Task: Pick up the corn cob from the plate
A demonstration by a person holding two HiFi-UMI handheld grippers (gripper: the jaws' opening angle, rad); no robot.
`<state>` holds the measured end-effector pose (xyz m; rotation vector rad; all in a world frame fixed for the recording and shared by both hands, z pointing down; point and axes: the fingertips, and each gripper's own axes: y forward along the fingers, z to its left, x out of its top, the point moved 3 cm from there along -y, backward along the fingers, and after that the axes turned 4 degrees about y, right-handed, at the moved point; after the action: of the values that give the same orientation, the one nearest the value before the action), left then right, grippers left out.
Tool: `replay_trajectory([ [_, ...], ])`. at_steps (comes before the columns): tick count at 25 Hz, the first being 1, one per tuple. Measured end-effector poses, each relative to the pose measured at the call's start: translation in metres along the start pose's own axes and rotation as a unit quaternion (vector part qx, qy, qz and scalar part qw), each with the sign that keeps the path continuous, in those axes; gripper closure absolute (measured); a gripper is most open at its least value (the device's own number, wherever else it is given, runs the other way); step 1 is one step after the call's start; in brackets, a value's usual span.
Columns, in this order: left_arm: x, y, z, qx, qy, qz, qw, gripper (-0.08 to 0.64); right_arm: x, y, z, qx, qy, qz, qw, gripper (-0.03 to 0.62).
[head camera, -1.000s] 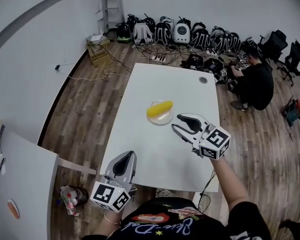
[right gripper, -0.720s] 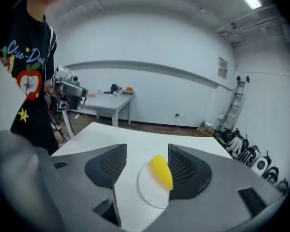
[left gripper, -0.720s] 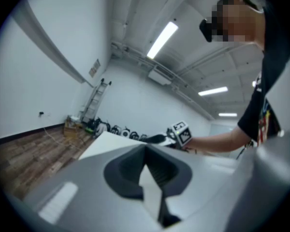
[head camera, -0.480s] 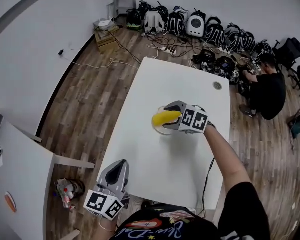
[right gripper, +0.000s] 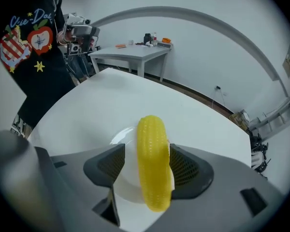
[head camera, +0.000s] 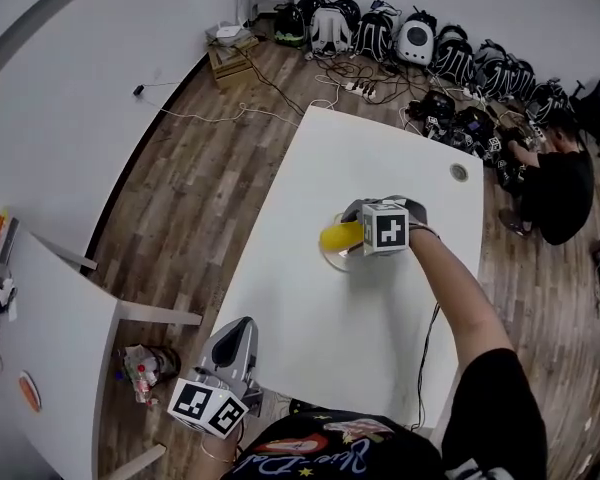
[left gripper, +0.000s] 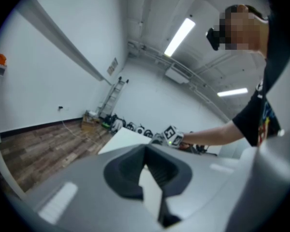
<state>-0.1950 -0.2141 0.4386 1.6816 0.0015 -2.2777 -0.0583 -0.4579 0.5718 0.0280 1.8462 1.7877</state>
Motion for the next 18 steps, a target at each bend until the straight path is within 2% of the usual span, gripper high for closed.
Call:
replay_trajectory([
  [6,-0.003,0.003,0.000,0.005,-0.005,0.008,0.9999,0.572,-0.017,0.020,-0.008,0.013,-0.001,0.048,0.999,0.328],
  [12,0.000,-0.002,0.006,0.023,-0.003,0.009,0.9997,0.572,-0.028,0.022,-0.014,0.032,0.089,0.010,0.995,0.330],
  [16,0.000,-0.003,0.005,0.021,-0.002,0.006,0.9998,0.572,-0.026,0.021,-0.008,0.016,0.102,0.013,0.995,0.334],
  [18,0.000,-0.004,0.002,0.015,0.001,0.003,0.9999,0.572,-0.026,0.021,-0.004,0.003,0.124,-0.006,0.992,0.334],
])
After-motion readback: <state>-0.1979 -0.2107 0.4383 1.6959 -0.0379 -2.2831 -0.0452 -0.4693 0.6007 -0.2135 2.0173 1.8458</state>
